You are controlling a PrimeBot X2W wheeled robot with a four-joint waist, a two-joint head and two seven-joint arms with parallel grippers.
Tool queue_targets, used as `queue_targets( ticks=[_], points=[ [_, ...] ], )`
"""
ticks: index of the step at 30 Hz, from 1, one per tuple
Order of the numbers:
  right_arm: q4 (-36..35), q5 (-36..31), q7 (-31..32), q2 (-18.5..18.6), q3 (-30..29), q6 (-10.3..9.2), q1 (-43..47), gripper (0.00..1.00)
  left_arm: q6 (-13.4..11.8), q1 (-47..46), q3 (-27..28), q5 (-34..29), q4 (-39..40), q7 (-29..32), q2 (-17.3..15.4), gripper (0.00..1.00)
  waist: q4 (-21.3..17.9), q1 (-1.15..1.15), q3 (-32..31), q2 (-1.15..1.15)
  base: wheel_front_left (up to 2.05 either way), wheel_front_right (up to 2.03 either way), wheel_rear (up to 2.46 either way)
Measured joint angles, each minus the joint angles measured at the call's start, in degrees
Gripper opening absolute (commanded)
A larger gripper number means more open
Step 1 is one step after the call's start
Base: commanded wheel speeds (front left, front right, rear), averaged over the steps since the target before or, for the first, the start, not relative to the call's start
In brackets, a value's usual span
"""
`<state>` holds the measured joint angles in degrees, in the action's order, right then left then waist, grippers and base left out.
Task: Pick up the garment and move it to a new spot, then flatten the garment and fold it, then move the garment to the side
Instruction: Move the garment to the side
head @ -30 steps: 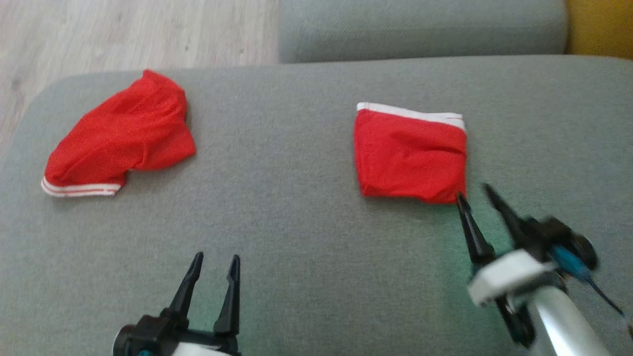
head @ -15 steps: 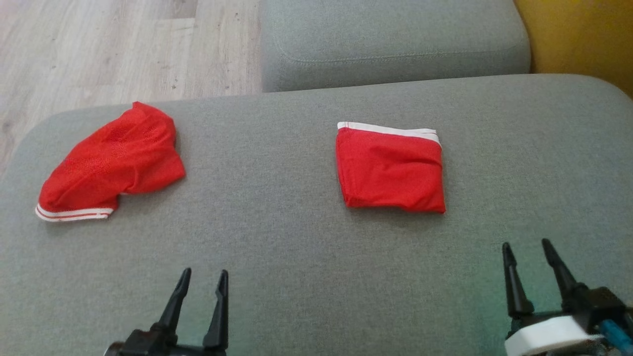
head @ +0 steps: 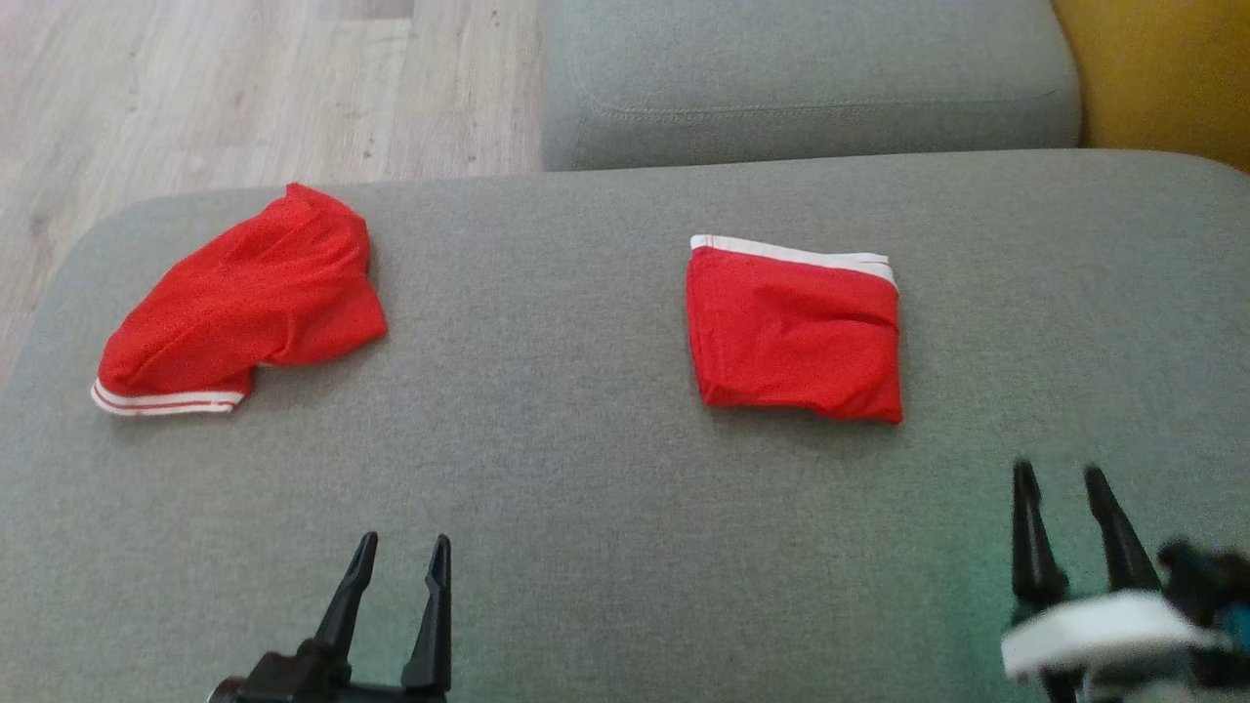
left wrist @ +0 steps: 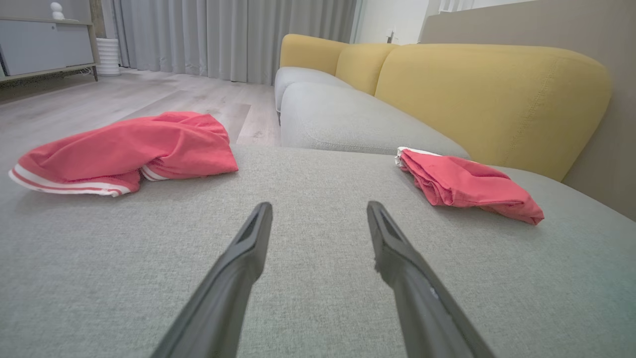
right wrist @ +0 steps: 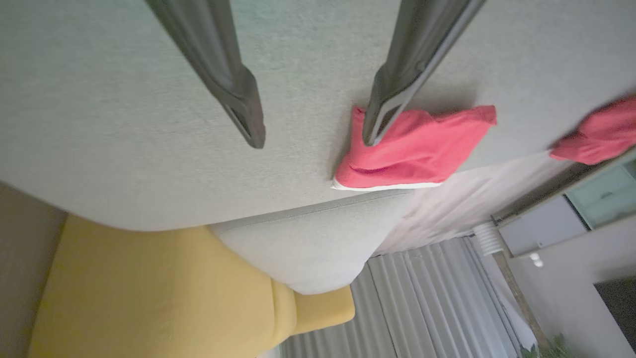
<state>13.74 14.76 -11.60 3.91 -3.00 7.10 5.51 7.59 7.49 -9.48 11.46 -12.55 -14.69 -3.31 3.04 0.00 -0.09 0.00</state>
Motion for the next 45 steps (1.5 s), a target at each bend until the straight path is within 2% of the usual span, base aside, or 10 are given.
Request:
queue_targets(
  ticks=[3, 6, 9, 15, 22, 23, 29, 34, 41, 45],
  points=[
    [-0.1, 9.0, 7.2, -0.5, 0.3, 0.00, -5.8, 1.00, 0.0, 0.0, -0.4, 0.0, 0.0, 0.0, 0.0, 1.00, 0.4, 0.00, 1.4, 0.00, 0.00, 0.00, 0.00],
    [0.6, 13.6, 15.6, -0.5, 0.0, 0.00, -13.6, 1.00, 0.0, -0.5, -1.8, 0.1, -0.1, 0.0, 0.0, 1.00, 1.1, 0.01, 3.3, 0.00, 0.00, 0.00, 0.00],
    [5.4, 16.7, 23.0, -0.9, -4.4, 0.00, -21.2, 1.00, 0.0, -1.8, -3.7, 0.1, -0.3, 0.0, -0.1, 1.00, 2.4, 0.02, 5.1, 0.00, 0.00, 0.00, 0.00],
    [19.5, 16.4, 32.2, -0.9, -11.6, 0.00, -30.9, 1.00, 0.0, -4.7, -5.8, 1.2, -1.2, 0.0, -0.1, 1.00, 6.5, 0.01, 7.5, -0.01, 0.00, 0.00, 0.00],
    [31.0, 12.8, 33.1, -1.0, -14.2, 0.00, -35.0, 1.00, 0.0, -4.9, -6.4, 1.3, -1.9, 0.0, -0.2, 1.00, 10.2, 0.01, 9.0, 0.00, 0.00, 0.00, 0.00],
    [31.9, 12.5, 32.6, -0.9, -14.3, 0.00, -35.5, 0.04, 0.0, -4.9, -6.3, 1.3, -1.9, 0.0, -0.2, 1.00, 10.5, 0.00, 9.3, -0.01, 0.00, 0.00, 0.00],
    [34.5, 16.6, 30.7, -1.0, -10.1, 0.00, -39.6, 0.00, 0.0, -4.9, -5.2, 1.3, -1.3, 0.0, -0.2, 1.00, 8.3, 0.00, 10.2, 0.00, 0.00, 0.00, 0.00],
    [32.7, 12.6, 31.2, -0.3, -8.4, 0.00, -40.1, 0.00, 0.0, -5.5, -5.2, 1.3, 0.3, 0.0, -0.8, 1.00, 3.3, 0.00, 11.8, 0.00, 0.00, 0.00, 0.00],
    [27.0, -1.9, 34.4, 11.6, -5.5, 0.00, -42.9, 0.00, 0.0, -12.1, -7.3, 1.3, 2.0, 0.0, -4.9, 1.00, -2.8, 0.02, 17.7, 0.00, 0.00, 0.00, 0.00],
    [25.6, -10.9, 36.7, 15.5, -6.2, 0.00, -47.5, 0.00, 0.0, -13.6, -8.1, 1.3, 2.3, 0.0, -7.1, 1.00, -5.1, 0.01, 21.6, 0.00, 0.00, 0.00, 0.00]
  ],
)
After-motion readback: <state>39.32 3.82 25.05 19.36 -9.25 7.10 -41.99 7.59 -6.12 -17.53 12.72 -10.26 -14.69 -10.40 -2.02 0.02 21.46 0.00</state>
